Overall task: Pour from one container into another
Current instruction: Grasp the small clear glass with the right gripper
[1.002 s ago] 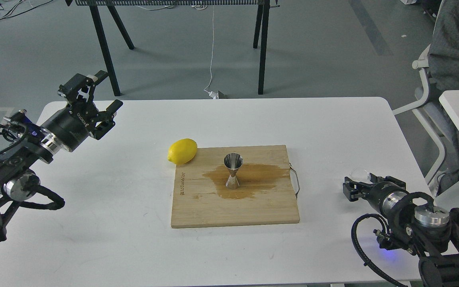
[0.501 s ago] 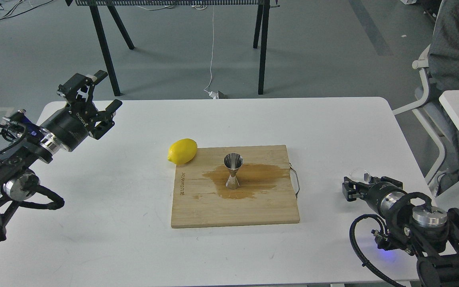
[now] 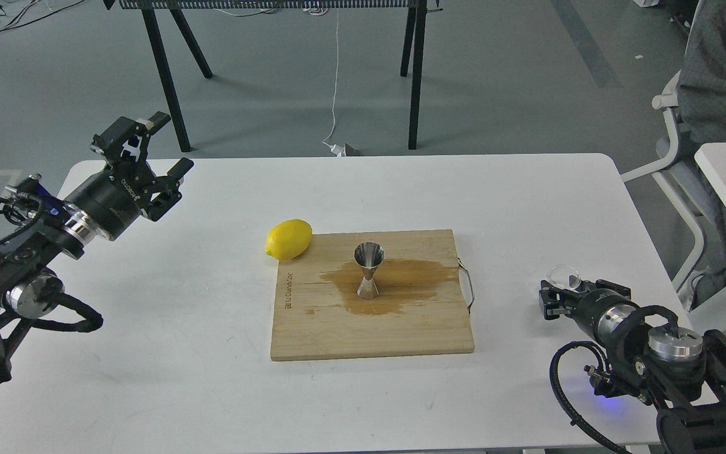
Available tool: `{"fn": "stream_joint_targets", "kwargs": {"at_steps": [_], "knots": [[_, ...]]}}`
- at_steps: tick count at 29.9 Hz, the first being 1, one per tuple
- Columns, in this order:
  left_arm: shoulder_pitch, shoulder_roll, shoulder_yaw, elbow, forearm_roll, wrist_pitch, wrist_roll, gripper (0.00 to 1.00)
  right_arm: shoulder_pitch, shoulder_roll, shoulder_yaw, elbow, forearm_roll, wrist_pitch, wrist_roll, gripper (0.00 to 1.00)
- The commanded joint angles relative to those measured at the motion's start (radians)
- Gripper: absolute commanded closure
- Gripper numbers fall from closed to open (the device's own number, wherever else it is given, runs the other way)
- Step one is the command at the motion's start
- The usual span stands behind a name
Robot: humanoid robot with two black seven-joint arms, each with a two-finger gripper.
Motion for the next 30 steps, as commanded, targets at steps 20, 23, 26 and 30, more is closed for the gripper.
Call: {"fn": "stream_joint_targets", "kwargs": {"at_steps": [20, 23, 26, 30], "knots": [[-0.001, -0.009, -0.005, 0.008, -0.001, 0.0, 0.0, 0.08, 0.04, 0.002, -0.057, 0.281, -0.179, -0.027, 0.0, 0.55], [-0.001, -0.009, -0.005, 0.008, -0.001, 0.0, 0.0, 0.08, 0.046, 0.002, -0.075, 0.318, -0.207, -0.028, 0.0, 0.55], [-0.001, -0.011, -0.003, 0.009, 0.0, 0.0, 0.0, 0.08, 0.052, 0.014, -0.107, 0.352, -0.247, -0.027, 0.0, 0.55], [-0.001, -0.011, -0.003, 0.009, -0.001, 0.0, 0.0, 0.08, 0.101, 0.02, -0.202, 0.377, -0.31, -0.03, 0.0, 0.55]]}}
